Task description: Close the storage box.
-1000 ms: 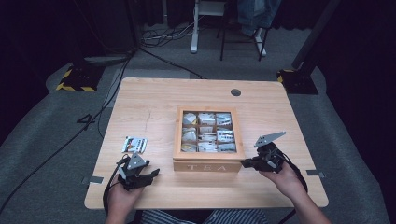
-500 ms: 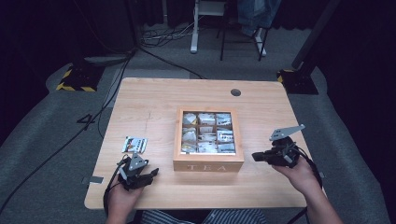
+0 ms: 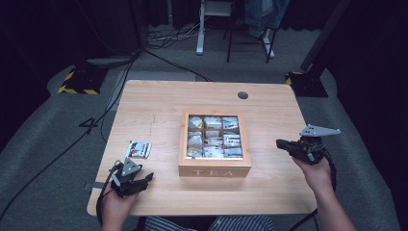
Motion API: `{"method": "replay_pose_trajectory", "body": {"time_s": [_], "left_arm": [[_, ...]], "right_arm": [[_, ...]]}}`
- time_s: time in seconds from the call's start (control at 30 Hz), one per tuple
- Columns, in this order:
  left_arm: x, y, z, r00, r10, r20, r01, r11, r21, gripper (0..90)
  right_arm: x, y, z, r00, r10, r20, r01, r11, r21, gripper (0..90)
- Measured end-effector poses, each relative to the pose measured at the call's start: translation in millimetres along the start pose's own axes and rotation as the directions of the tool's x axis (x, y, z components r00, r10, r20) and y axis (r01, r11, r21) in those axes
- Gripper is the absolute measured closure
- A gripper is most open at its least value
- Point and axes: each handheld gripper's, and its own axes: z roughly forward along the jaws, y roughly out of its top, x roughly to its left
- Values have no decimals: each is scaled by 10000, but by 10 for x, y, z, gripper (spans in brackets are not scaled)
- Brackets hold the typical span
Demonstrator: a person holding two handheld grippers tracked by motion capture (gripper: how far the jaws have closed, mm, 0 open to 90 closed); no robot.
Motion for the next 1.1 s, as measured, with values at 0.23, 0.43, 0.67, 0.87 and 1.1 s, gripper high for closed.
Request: {"method": "replay_pose_trajectory", "body": {"time_s": [0.23,0.43,0.67,0.87,1.1], "left_arm": [[94,-28,-27,10000,-47,-56,47,10000,10,388],[119,-14,-15,10000,-33,-51,33,10000,54,374],[141,-4,0,9998,-85,174,84,10000,20,345],[134,2,5,9999,61,115,-62,9999,92,334],[128,15,18,10000,33,-14,-33,10000,83,330]], "right_arm": [[-179,-146,62,9969,280,734,-277,9996,-43,870],[-333,-289,121,9920,633,1096,-639,9980,24,871],[-521,-492,153,9847,885,1502,-855,9960,-262,870],[-589,-618,225,9831,737,1673,-707,9972,-239,840],[-643,-770,307,9863,371,1608,-366,9993,-62,834]]}}
